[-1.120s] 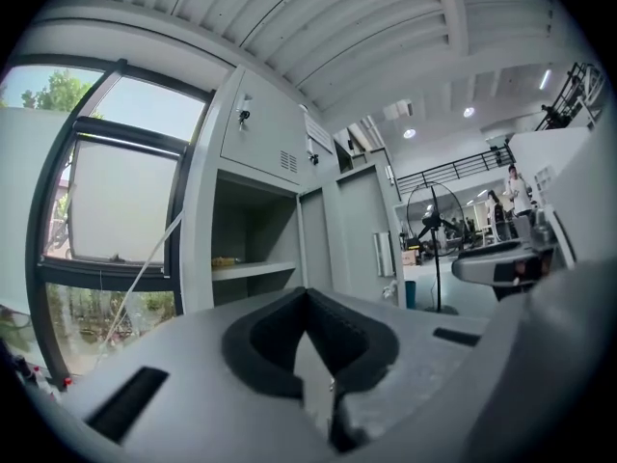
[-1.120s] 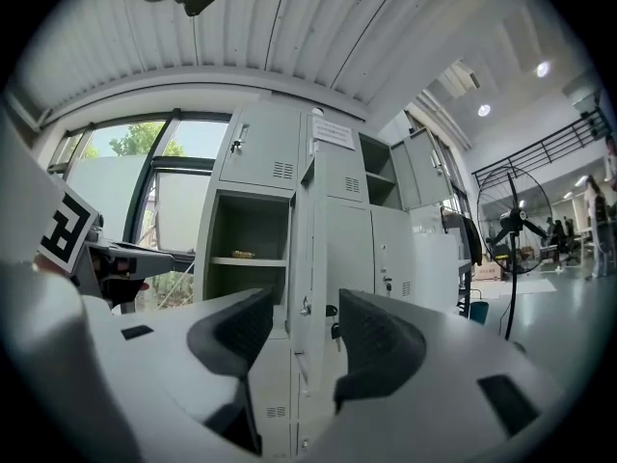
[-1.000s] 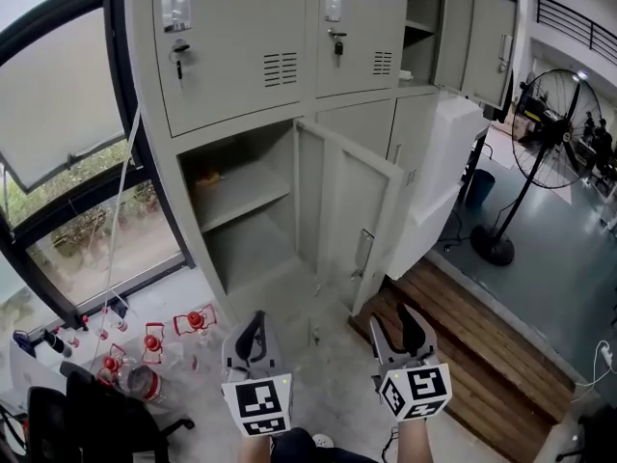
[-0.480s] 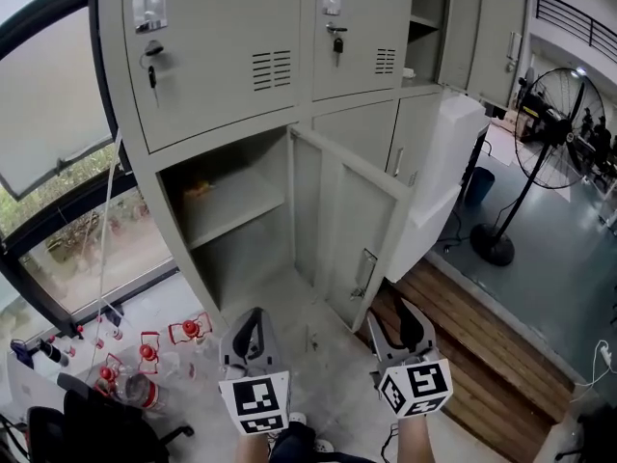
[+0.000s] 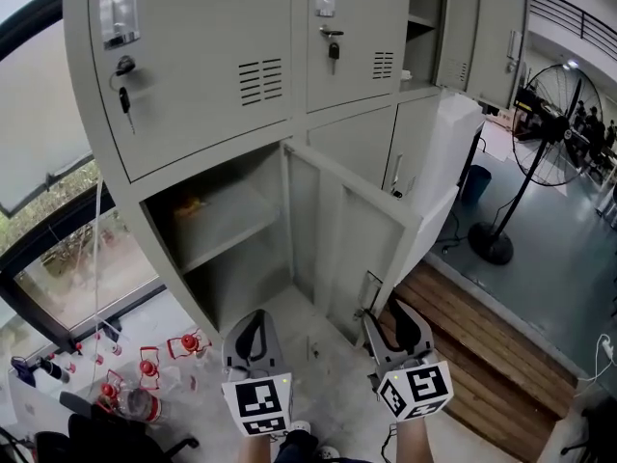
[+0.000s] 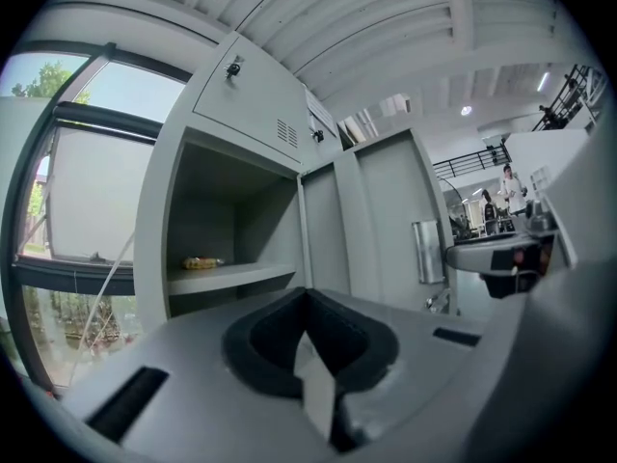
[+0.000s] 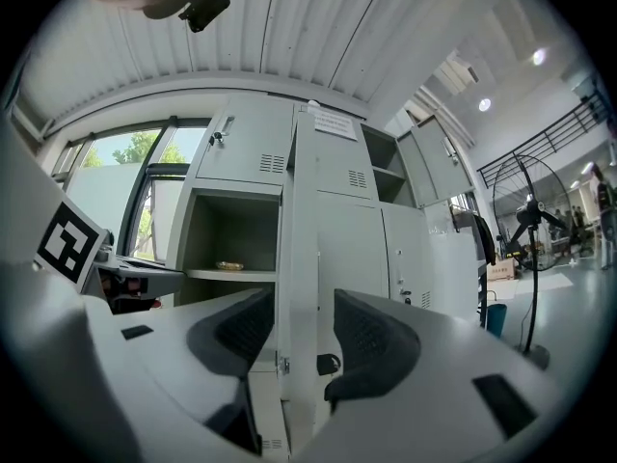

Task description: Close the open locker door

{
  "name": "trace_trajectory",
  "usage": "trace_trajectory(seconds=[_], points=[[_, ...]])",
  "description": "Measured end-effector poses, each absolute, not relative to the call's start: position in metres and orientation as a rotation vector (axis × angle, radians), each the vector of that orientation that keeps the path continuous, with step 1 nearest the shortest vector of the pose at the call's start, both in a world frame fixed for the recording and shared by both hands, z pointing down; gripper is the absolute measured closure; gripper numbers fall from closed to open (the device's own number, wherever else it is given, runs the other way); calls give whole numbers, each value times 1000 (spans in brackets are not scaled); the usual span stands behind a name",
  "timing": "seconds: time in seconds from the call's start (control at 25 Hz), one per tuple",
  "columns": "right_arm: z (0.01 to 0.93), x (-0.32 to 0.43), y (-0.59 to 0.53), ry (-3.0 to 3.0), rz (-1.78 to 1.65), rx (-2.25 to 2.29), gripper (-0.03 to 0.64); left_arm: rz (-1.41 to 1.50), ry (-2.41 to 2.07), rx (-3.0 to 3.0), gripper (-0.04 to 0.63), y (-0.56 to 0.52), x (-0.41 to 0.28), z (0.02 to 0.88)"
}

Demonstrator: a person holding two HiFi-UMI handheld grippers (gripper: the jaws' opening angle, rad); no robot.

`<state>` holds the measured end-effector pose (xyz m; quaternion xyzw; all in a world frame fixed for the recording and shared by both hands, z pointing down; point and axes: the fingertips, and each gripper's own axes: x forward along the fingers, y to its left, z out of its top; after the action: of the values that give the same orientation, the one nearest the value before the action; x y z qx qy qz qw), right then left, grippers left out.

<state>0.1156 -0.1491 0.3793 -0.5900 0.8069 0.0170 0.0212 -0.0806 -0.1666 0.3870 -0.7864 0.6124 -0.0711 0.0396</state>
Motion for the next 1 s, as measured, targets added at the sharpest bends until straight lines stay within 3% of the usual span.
trace_trajectory(seconds=[0.56, 0.76, 1.0], points=[[382, 111, -169, 2511, 36, -1819, 413, -229, 1883, -2406, 597, -175, -91, 389], [380, 106, -168, 2497, 43, -1817, 513, -229, 1910, -2385, 597, -171, -101, 389], [379, 92, -161, 2547, 56, -1762, 514, -230, 1937, -2367, 598, -167, -109, 389]])
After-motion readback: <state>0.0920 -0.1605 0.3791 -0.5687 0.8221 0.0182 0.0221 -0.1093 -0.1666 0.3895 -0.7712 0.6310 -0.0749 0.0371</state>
